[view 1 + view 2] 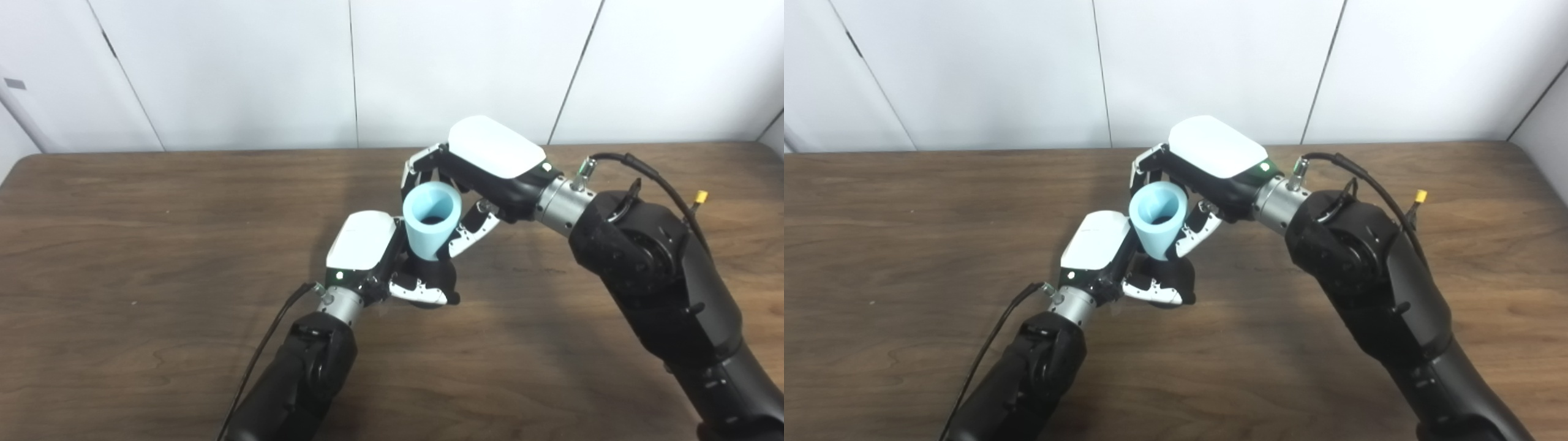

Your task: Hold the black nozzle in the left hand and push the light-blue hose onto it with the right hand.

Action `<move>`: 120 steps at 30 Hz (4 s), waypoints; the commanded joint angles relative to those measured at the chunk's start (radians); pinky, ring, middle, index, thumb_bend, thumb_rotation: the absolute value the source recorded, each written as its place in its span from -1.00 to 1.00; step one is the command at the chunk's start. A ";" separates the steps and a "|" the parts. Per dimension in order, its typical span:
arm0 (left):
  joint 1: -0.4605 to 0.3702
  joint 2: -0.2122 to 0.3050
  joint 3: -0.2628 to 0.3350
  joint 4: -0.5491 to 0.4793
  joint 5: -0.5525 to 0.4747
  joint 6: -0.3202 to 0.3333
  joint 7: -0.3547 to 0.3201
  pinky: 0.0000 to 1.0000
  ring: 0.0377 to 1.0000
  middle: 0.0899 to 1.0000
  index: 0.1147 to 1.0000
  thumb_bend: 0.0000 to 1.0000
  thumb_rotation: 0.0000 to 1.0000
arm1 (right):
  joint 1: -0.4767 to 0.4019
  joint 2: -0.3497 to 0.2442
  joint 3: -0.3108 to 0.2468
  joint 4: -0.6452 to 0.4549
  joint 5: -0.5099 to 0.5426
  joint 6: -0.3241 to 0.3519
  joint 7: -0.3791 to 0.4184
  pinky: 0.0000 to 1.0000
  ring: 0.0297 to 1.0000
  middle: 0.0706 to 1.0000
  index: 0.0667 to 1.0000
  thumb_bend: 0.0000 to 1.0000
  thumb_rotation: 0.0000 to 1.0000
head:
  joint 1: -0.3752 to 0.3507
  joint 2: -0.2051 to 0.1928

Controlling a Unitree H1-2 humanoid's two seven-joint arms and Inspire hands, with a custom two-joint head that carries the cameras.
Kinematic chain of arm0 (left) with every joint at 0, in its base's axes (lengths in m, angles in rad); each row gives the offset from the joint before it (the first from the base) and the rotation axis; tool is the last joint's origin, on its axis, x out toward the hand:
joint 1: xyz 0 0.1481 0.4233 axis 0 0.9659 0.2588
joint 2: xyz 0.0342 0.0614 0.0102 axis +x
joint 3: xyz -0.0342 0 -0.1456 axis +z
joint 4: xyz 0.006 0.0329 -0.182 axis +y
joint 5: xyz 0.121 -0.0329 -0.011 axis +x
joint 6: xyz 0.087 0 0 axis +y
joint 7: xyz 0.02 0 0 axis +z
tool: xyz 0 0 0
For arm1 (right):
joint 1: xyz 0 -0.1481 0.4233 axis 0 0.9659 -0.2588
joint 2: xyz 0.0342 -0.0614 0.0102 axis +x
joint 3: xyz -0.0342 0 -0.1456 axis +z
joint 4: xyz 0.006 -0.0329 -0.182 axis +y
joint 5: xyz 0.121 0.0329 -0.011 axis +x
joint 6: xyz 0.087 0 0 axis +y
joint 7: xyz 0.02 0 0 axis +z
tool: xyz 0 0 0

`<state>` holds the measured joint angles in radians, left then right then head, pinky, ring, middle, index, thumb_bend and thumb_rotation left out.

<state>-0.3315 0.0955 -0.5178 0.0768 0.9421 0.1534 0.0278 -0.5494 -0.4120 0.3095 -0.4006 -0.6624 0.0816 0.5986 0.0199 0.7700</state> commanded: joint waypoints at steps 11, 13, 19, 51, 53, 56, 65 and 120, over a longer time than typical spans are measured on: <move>-0.002 0.001 -0.018 -0.004 0.020 0.012 -0.042 -0.21 0.01 -0.18 -0.15 0.05 -1.00 | -0.006 -0.054 -0.028 0.073 0.072 0.020 0.020 -0.31 -0.30 -0.07 -0.06 0.03 -1.00 | 0.001 0.007; -0.001 0.000 -0.019 -0.007 0.024 0.018 -0.045 -0.20 0.02 -0.16 -0.16 0.05 -1.00 | -0.002 -0.057 -0.030 0.086 0.088 0.025 0.021 -0.27 -0.28 -0.07 -0.08 0.03 -1.00 | 0.000 0.008; -0.001 0.004 -0.025 -0.015 0.027 0.027 -0.054 -0.20 0.02 -0.15 -0.16 0.05 -1.00 | 0.010 -0.058 -0.027 0.116 0.118 0.026 0.014 -0.25 -0.29 -0.06 -0.10 0.03 -1.00 | -0.001 0.012; -0.001 0.012 -0.022 -0.006 0.021 -0.001 -0.056 -0.22 0.00 -0.19 -0.15 0.05 -1.00 | 0.001 -0.047 -0.020 -0.012 0.032 0.052 0.023 0.69 0.87 0.78 0.80 0.67 0.26 | -0.010 0.013; -0.002 0.011 -0.023 -0.007 0.022 0.002 -0.062 -0.21 -0.01 -0.21 -0.15 0.05 -1.00 | 0.000 -0.047 -0.024 -0.009 0.029 0.041 0.011 0.69 0.85 0.76 0.78 0.75 0.19 | -0.010 0.013; -0.002 0.008 -0.021 -0.006 0.020 0.007 -0.064 -0.21 -0.01 -0.20 -0.15 0.05 -1.00 | 0.003 -0.052 -0.039 -0.013 0.032 0.022 -0.007 0.71 0.85 0.75 0.77 0.79 0.14 | -0.011 0.011; -0.002 0.008 -0.019 0.000 0.013 -0.003 -0.058 -0.24 -0.03 -0.22 -0.14 0.05 -1.00 | 0.039 -0.079 -0.131 -0.066 0.041 -0.034 -0.065 0.72 0.83 0.73 0.77 0.57 0.16 | -0.011 0.008; 0.002 0.007 -0.018 -0.015 0.017 0.004 -0.076 -0.19 0.02 -0.15 -0.16 0.05 -1.00 | 0.179 -0.042 -0.111 -0.158 -0.056 -0.157 -0.029 1.00 1.00 1.00 0.96 0.27 1.00 | -0.009 0.019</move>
<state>-0.3327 0.0975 -0.5286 0.0584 0.9488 0.1459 -0.0155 -0.3435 -0.4520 0.2084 -0.5496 -0.7280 -0.0544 0.5964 0.0092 0.7885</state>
